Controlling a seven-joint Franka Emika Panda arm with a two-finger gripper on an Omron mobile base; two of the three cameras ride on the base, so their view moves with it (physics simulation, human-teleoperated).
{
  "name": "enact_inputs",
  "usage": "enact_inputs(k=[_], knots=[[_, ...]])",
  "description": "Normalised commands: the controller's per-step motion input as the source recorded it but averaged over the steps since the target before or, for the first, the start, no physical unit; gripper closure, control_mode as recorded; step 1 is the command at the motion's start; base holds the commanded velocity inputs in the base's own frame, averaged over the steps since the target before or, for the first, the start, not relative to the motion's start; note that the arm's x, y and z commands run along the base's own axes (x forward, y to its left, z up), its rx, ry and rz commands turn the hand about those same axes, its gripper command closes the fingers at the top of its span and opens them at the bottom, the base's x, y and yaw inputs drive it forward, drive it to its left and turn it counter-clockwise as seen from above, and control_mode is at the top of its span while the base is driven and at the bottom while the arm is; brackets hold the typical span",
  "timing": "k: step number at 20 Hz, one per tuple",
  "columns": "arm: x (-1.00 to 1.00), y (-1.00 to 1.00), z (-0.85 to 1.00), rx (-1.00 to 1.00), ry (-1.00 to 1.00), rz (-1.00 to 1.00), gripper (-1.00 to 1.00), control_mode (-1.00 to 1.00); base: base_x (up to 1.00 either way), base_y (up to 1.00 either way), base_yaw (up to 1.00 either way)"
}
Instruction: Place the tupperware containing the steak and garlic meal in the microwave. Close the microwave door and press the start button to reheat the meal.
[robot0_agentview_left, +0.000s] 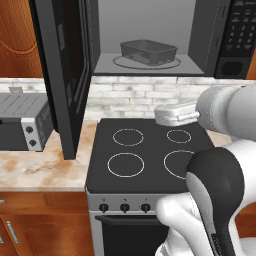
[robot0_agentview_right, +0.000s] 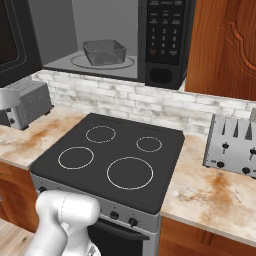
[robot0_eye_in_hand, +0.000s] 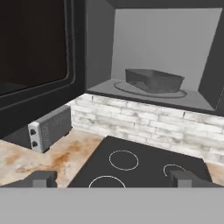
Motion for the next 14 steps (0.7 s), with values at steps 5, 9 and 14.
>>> enact_inputs(k=[5, 9, 14], knots=[[-0.01, 0.58, 0.00, -0.16, 0.00, 0.04, -1.00, -1.00, 0.00, 0.00, 0.00], [0.00, 0.67, -0.28, -0.31, -0.04, 0.02, -1.00, -1.00, 0.00, 0.00, 0.00], [-0.16, 0.51, -0.17, -0.39, -0.04, 0.02, -1.00, -1.00, 0.00, 0.00, 0.00]])
